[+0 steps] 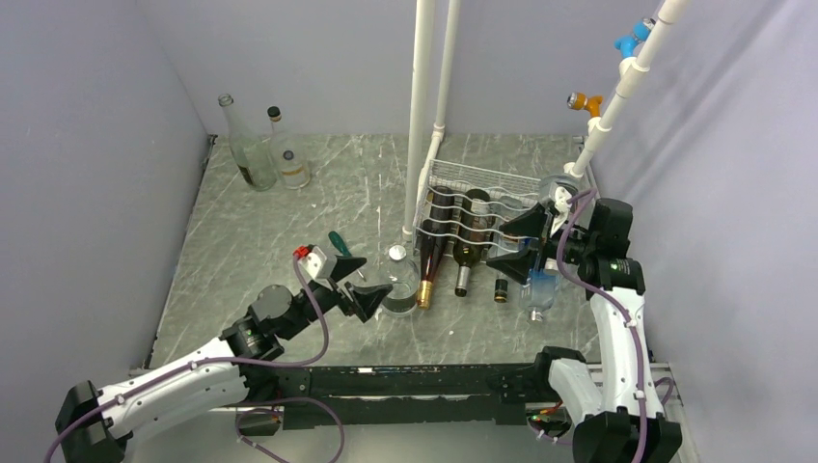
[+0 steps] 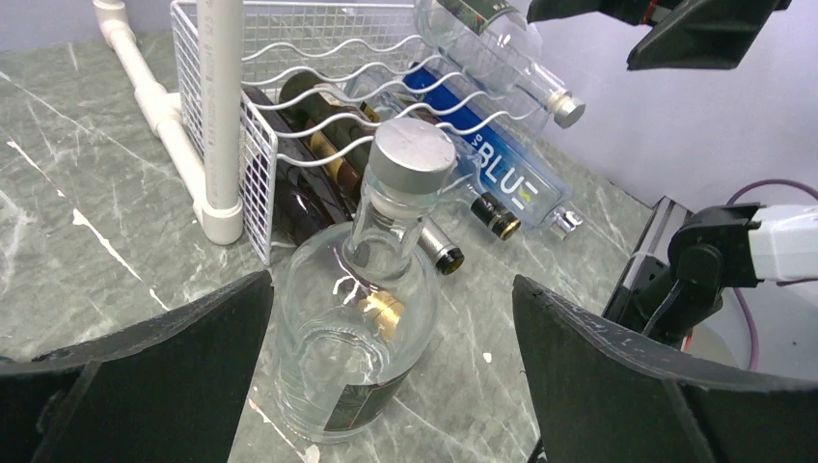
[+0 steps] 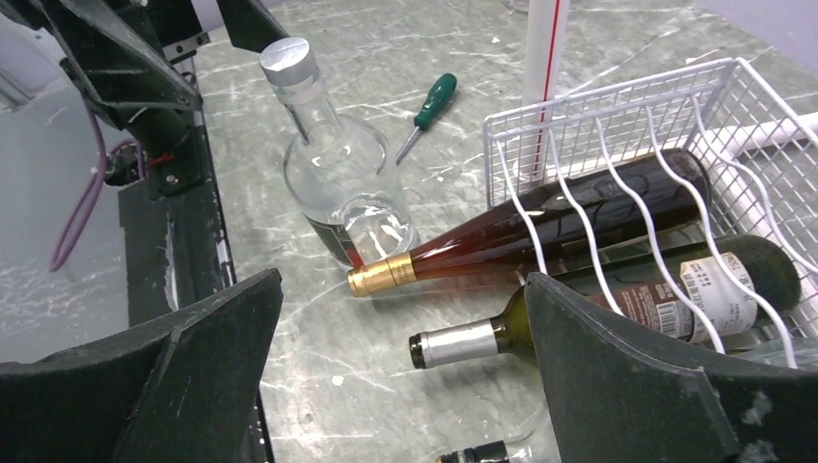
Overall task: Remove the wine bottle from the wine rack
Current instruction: Place the wine bottle at the center of the board, then pick up the wine bottle from the center of the board.
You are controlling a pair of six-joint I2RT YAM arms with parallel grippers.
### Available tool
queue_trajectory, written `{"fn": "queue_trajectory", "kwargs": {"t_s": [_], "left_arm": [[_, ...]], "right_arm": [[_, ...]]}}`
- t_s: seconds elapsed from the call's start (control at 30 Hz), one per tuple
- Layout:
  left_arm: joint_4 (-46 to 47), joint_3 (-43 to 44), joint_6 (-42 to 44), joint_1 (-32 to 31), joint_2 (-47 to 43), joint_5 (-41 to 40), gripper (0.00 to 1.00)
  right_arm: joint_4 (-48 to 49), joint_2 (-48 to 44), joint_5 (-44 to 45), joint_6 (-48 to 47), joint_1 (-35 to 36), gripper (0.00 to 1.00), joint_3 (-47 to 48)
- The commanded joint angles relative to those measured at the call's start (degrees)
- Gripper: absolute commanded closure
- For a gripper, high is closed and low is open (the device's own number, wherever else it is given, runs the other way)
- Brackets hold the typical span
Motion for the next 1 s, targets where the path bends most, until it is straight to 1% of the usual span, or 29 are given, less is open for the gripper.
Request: {"fn": "queue_trajectory", "kwargs": {"t_s": [0.0, 0.2, 0.33, 0.5, 0.67, 0.8, 0.97], "left_arm": [[2.9, -0.2, -1.9, -0.2, -2.5, -2.8, 0.0], [-1.3, 1.3, 2.2, -0.2, -2.3, -0.4, 0.01], [-0.5, 2.6, 10.3, -0.3, 0.1, 6.9, 0.0], [4.9, 2.7, 22.9, -0.4, 5.3, 12.1, 0.0], [16.1, 0.0, 31.4, -0.4, 10.1, 15.0, 0.01], [17.8, 1.6, 33.5, -0.4, 14.9, 15.4, 0.0], [23.0, 2.3, 32.5, -0.3, 20.0, 12.2, 0.01]], "right_arm": [[0.4, -1.0, 0.8, -3.3, -0.6, 0.0, -0.3], [0.9, -1.2, 1.9, -3.3, -0.7, 0.0, -0.8], [1.3, -1.3, 1.9, -3.2, -0.7, 0.0, -1.1], [1.3, -1.6, 2.0, -3.6, -0.8, 0.0, -1.3], [1.5, -1.9, 2.1, -3.7, -0.8, 0.0, -1.6], [1.4, -2.0, 1.9, -3.8, -0.8, 0.0, -1.7], [1.2, -2.2, 1.4, -4.2, -0.7, 0.0, -1.8]]}}
